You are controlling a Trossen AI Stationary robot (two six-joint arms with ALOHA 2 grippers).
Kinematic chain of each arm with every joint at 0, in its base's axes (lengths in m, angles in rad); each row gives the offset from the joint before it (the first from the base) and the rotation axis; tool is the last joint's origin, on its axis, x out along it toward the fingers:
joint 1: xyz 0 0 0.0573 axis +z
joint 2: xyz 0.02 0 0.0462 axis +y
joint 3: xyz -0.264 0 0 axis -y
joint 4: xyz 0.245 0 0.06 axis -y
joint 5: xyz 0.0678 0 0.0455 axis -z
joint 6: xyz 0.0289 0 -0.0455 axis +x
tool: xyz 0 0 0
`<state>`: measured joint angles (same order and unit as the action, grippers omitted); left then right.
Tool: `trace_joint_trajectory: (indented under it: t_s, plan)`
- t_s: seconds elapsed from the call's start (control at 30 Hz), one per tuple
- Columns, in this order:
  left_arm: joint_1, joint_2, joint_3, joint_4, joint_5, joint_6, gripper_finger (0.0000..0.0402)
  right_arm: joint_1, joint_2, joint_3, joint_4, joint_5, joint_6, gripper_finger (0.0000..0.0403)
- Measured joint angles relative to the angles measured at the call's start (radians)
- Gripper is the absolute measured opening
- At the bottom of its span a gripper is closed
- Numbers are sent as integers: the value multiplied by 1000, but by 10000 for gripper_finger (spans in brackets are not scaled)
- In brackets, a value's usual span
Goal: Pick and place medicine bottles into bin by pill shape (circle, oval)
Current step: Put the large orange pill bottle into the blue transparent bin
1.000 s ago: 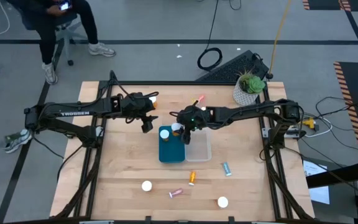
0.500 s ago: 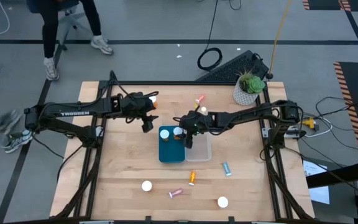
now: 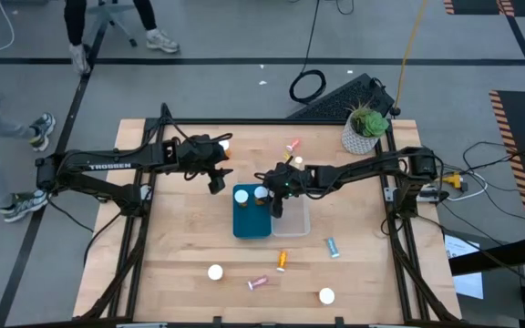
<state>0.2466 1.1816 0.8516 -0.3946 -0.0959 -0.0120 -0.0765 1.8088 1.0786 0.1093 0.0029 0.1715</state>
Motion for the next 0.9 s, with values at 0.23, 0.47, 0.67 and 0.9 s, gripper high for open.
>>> trace_joint_trajectory:
  t_s: [0.23, 0.47, 0.67, 0.9]
  plan:
    - [0, 0, 0, 0, 0, -1, 209, 0, 11, 1, 18, 1, -7, 213]
    - [0, 0, 0, 2, 0, -2, 209, -2, 11, 1, 14, 1, -16, 229]
    - [0, 0, 0, 3, 0, -8, 209, -2, 11, 1, 15, 0, -19, 281]
    - [0, 0, 0, 0, -15, -10, 209, 2, -78, 1, 2, -2, -27, 293]
